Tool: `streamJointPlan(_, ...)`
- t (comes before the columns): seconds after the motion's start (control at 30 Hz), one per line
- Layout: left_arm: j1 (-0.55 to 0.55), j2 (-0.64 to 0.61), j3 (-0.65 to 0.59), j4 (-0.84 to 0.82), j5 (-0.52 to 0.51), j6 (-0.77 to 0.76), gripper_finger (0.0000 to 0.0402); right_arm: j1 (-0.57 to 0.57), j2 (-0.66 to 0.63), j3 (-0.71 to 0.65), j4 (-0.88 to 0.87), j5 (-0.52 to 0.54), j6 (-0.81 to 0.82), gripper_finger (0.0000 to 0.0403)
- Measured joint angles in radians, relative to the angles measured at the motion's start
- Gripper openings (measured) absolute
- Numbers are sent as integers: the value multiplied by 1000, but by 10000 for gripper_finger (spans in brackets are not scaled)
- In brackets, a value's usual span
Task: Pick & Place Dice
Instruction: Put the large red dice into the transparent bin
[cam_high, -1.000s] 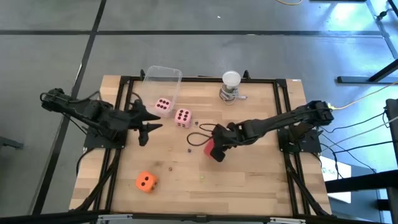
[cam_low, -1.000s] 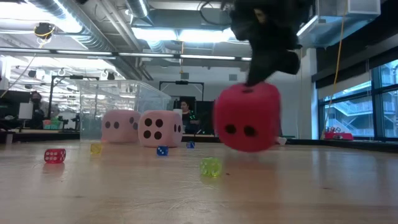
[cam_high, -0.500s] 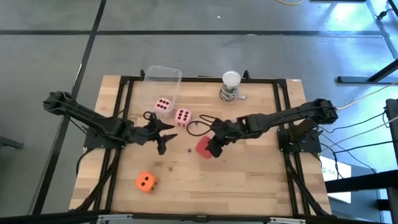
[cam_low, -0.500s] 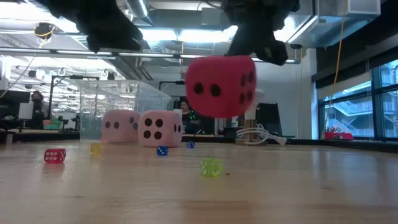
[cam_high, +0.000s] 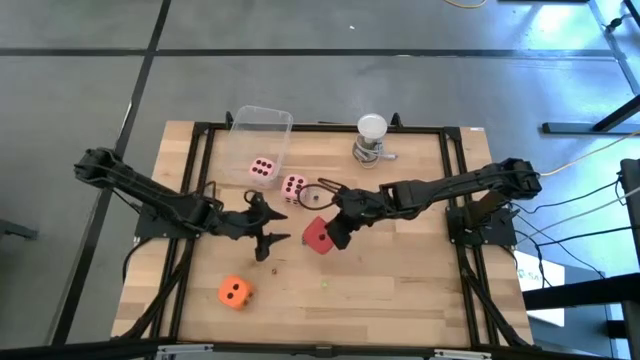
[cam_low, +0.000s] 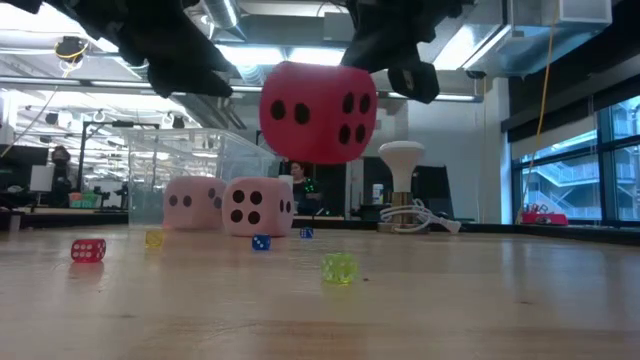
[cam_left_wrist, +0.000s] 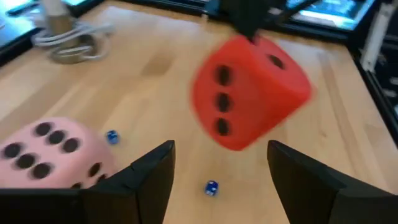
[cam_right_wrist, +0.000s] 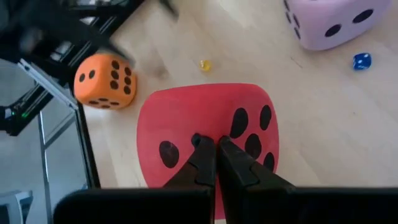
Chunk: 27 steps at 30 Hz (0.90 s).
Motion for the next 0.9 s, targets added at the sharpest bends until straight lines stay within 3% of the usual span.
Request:
streamJointPlan(0.33, -9, 109, 0, 239, 89, 72, 298, -5, 0, 0, 32, -27, 13, 1)
streamJointPlan(0.63, 2, 117, 0, 254, 102, 57, 350, -5, -1, 0, 70, -52, 15, 1)
streamJointPlan(0.9, 12, 117, 0, 294, 104, 144, 361, -5, -3, 0, 146, -75, 39, 0)
